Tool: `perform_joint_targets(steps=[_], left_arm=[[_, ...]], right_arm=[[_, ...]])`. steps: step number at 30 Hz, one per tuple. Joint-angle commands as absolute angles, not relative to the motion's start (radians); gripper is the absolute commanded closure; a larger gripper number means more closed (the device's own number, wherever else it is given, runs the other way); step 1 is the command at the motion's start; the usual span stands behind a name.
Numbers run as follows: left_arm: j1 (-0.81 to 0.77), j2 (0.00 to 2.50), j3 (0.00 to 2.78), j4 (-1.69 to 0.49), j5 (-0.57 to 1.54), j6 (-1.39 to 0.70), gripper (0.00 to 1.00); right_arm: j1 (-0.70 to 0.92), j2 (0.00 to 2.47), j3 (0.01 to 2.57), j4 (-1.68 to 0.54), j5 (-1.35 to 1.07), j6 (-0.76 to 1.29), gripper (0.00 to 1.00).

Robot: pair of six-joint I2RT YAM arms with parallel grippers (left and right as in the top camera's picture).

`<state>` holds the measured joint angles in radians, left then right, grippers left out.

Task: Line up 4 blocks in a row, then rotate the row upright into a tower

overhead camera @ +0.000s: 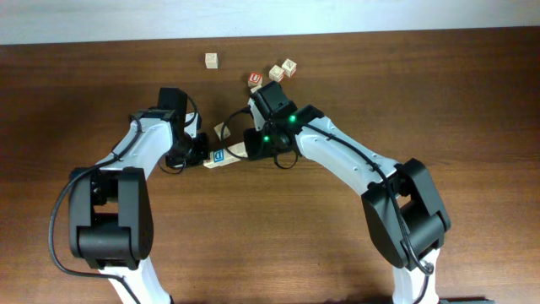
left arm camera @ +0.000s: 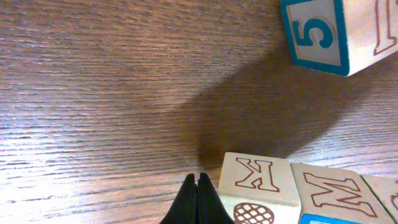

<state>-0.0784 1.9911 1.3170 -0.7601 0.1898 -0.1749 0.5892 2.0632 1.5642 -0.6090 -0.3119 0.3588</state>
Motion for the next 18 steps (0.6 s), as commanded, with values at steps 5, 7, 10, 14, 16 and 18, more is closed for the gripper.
perform_joint_targets(steps=[5,7,10,14,16,18], left_arm=[[-0.118,1.999,1.312,-0.758,0.307,-0.163,1.00],[-0.118,1.999,1.312,-0.760,0.307,-0.163,1.00],[-0.118,1.999,1.312,-0.760,0.307,-0.163,1.00],[-0.118,1.999,1.312,-0.764,0.308,-0.163,1.00],[-0.118,1.999,1.312,-0.772,0.308,-0.163,1.00],[-0.118,1.999,1.312,-0.772,0.308,-0.163,1.00]], right_arm=[[0.661,2.027,1.590,-0.595,-0.406,0.348,0.95],[0.661,2.027,1.590,-0.594,-0.406,0.348,0.95],[0.661,2.026,1.591,-0.594,-0.410,0.348,0.96],[0.662,2.026,1.610,-0.594,-0.411,0.349,0.96],[0.665,2.026,1.610,-0.594,-0.411,0.353,0.96],[0.677,2.026,1.610,-0.586,-0.410,0.352,0.95]])
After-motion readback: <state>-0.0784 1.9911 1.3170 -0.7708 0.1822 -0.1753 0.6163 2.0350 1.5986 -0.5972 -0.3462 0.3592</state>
